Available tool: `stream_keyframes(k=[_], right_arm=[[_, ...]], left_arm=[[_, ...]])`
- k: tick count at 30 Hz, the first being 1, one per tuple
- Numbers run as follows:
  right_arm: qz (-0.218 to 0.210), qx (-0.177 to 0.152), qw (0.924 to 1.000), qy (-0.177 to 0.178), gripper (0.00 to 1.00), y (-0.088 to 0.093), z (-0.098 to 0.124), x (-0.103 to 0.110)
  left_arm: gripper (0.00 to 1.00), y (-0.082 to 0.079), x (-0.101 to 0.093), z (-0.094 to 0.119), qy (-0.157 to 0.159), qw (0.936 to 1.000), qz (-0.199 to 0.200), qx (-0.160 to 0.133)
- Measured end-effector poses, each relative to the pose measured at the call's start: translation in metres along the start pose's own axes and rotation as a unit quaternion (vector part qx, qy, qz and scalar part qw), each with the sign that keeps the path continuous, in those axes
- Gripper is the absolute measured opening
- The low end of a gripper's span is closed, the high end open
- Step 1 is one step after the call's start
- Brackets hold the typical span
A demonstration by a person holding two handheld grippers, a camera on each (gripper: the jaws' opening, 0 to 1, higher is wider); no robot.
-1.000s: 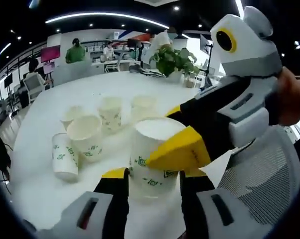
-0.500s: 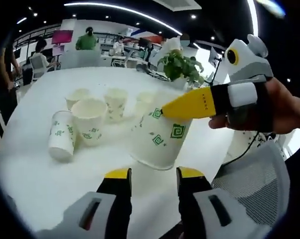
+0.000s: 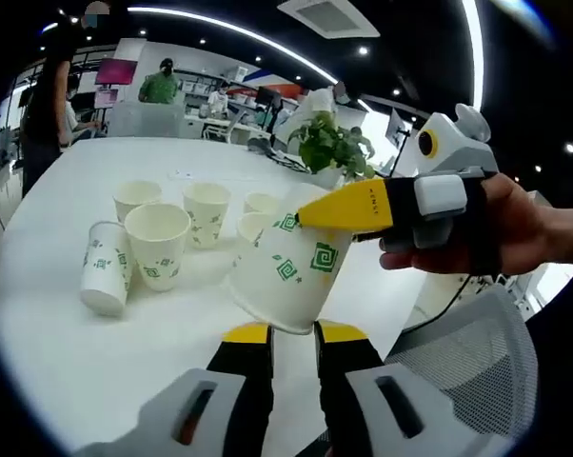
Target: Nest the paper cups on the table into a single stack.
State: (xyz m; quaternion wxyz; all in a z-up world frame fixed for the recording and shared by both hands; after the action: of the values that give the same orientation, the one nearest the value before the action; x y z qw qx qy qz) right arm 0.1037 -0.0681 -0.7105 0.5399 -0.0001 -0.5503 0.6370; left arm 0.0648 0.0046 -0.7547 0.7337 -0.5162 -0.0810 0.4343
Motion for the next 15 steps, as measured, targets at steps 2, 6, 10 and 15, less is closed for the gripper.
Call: stream_keyframes(k=[2,6,10,15], right_arm=[[-0.014,-0.007,0.9999,-0.004,0.35,-0.0006,0.0011,-0.0006],[-0.037,-0.016,0.9991,-0.014,0.35,-0.0013,0.0017,-0.0040],[-0.047,-0.020,0.9985,-0.020,0.35,0.0006,0.0029,-0.0002],[-0.056,-0.026,0.9977,-0.029,0.35,-0.0014,0.0016,-0.0012]], left_arm=[[0.11,-0.0010,-0.0040,0.0040,0.006,1.0000,0.002,-0.004],[0.09,-0.0039,-0.0085,0.0057,0.018,0.9997,0.010,-0.010],[0.07,-0.0053,-0.0092,0.0068,0.023,0.9995,0.014,-0.014],[0.03,-0.0072,-0.0104,0.0108,0.028,0.9991,0.020,-0.023]])
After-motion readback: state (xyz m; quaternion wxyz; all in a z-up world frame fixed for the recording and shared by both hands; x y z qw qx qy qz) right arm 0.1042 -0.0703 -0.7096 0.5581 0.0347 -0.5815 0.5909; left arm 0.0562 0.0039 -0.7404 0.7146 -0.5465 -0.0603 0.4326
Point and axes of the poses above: the point that each gripper's makers call its tool centre point, and the gripper's own axes: z roughly backward along the fingers, x roughly to its left, y roughly out of its underside, the point moved 3 cm from there along z, roughly backward along the fingers, and after that the axes turned 4 degrees about -y, right-handed, at the moved point
